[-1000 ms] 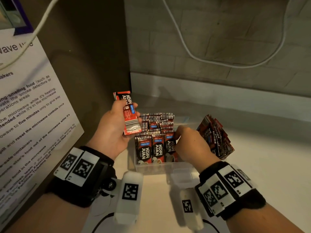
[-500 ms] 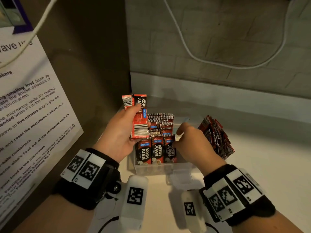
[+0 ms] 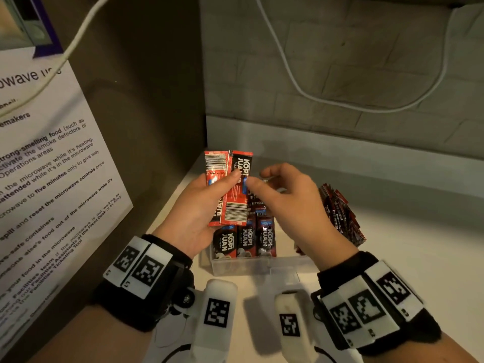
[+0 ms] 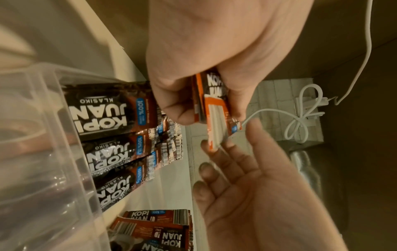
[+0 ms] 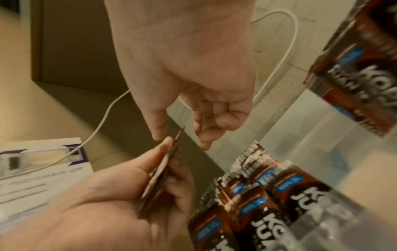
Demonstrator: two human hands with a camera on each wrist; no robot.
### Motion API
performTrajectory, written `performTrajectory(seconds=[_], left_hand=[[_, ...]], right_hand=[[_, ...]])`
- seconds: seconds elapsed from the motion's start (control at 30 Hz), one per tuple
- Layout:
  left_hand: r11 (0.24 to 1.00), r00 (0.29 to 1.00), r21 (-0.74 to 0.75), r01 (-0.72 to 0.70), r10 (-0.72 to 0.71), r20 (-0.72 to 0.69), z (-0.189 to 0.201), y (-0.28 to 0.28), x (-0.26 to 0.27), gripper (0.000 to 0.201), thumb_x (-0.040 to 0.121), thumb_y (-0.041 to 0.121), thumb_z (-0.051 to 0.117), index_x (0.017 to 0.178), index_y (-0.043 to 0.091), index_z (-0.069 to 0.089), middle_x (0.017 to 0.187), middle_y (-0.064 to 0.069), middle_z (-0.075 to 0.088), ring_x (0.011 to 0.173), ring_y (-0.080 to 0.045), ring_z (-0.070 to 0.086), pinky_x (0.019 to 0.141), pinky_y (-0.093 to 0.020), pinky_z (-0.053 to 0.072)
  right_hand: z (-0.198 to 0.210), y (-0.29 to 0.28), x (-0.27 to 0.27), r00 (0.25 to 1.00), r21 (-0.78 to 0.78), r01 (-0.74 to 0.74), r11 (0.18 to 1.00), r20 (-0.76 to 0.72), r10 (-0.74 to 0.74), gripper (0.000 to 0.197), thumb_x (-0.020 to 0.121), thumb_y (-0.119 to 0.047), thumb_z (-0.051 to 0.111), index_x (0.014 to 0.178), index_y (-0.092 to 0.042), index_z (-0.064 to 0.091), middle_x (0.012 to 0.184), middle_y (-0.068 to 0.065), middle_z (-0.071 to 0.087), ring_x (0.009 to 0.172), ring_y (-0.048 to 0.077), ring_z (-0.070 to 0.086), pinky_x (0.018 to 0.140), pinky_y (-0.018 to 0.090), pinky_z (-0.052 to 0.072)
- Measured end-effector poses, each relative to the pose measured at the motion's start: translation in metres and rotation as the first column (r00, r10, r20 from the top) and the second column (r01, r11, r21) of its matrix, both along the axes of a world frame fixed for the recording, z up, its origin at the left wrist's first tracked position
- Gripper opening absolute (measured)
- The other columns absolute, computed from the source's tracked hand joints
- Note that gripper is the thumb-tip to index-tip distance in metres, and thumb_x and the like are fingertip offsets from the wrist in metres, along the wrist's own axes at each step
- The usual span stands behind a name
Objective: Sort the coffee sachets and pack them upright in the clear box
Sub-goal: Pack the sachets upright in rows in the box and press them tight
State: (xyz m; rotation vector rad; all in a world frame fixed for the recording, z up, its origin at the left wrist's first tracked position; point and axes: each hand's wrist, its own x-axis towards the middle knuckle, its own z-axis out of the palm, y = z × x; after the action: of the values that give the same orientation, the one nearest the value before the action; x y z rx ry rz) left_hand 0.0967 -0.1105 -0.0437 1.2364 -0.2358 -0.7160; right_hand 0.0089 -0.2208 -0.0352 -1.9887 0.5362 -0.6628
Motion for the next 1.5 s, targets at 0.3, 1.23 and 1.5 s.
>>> performTrajectory(seconds=[0.3,1.23,1.5], left_hand=[[0.999,0.999,-0.027,0.035,-0.035,0.014,0.006,0.000,0.001,0.053,0.064,0.063,0.058,0.089,0.016,0.062,0.070,-0.004,0.068,0.059,-0.016,0.066,0.056,-0.028,0.051],[0.997,0.997,-0.079,0.017,-0.011,0.076,0.014,0.000,-0.006,0.030,0.071,-0.008,0.070,0.086,0.013,0.054,0.065,0.002,0.068,0.054,-0.008,0.066,0.045,-0.019,0.049],[0.995,0.997,-0.065,-0.077,0.076,-0.023,0.007,-0.007,-0.009,0.018,0.078,0.014,0.074,0.084,0.017,0.058,0.063,0.004,0.062,0.046,-0.006,0.057,0.045,-0.020,0.047]], right_hand=[[0.000,0.002,0.003,0.933,0.018,-0.045,0.999,0.359,0.036,0.040,0.070,0.008,0.073,0.072,-0.032,0.072,0.101,-0.011,0.062,0.098,0.009,0.059,0.082,0.032,0.051],[0.017,-0.014,-0.007,0.932,0.250,-0.094,0.964,0.361,-0.003,0.035,0.083,0.007,0.064,0.103,-0.021,0.059,0.073,-0.002,0.060,0.055,0.005,0.053,0.053,0.018,0.044],[0.005,-0.020,-0.006,0.964,0.378,-0.019,0.926,0.252,-0.083,0.026,0.084,0.005,0.065,0.087,-0.020,0.055,0.081,0.003,0.067,0.071,0.014,0.067,0.059,0.025,0.054]])
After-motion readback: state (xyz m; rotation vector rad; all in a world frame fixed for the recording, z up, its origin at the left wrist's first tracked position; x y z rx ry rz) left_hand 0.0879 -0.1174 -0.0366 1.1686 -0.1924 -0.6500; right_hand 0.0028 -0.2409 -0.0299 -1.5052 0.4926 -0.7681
